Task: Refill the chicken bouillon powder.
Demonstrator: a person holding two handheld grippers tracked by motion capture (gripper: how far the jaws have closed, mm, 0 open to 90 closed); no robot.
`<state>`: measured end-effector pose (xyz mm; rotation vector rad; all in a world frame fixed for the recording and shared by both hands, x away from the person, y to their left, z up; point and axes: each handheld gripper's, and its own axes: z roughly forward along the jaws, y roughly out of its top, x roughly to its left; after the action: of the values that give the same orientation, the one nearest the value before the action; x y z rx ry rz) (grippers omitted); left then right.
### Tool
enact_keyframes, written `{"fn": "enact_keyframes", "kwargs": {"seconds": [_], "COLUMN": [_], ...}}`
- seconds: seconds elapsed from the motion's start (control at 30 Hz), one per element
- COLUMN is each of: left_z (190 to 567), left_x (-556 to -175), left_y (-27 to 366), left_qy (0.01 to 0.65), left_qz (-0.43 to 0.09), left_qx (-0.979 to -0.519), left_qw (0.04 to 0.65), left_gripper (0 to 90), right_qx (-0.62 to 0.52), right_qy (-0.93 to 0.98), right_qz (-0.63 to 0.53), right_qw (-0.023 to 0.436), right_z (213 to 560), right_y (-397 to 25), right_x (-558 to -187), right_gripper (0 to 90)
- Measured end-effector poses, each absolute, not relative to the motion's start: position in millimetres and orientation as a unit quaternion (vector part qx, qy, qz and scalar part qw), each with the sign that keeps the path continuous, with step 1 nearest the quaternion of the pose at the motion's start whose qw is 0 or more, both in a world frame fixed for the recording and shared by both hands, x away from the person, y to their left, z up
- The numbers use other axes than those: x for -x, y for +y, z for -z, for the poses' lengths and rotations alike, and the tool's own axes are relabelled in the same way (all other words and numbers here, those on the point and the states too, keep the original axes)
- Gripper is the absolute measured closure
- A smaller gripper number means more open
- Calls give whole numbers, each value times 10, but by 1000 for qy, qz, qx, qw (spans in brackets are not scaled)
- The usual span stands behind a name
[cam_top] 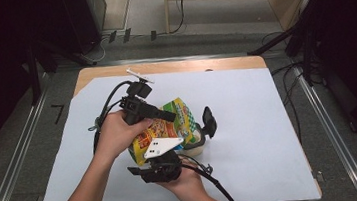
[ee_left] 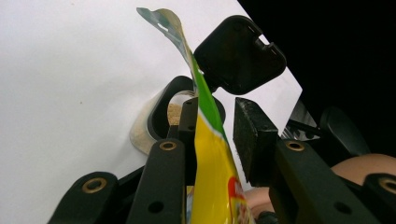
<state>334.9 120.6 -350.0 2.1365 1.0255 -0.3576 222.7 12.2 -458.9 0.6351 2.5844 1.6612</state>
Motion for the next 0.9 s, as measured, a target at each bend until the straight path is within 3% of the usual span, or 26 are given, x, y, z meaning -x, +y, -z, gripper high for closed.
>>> {"fn": "enact_keyframes", "kwargs": {"seconds": [0.9], "left_z": [3732], "left_x": [-3408], "left_y": [1124], "left_qy": [386], "left_qz": [181], "left_qx": [-835], "left_qw": [348], "left_gripper": [771], "right_qx": [-190], "right_qy": [844], "right_qz": [-501], "right_qw": [0], "right_z": [4854], "right_y": [113], "right_x": [-2230], "right_gripper": [638]}}
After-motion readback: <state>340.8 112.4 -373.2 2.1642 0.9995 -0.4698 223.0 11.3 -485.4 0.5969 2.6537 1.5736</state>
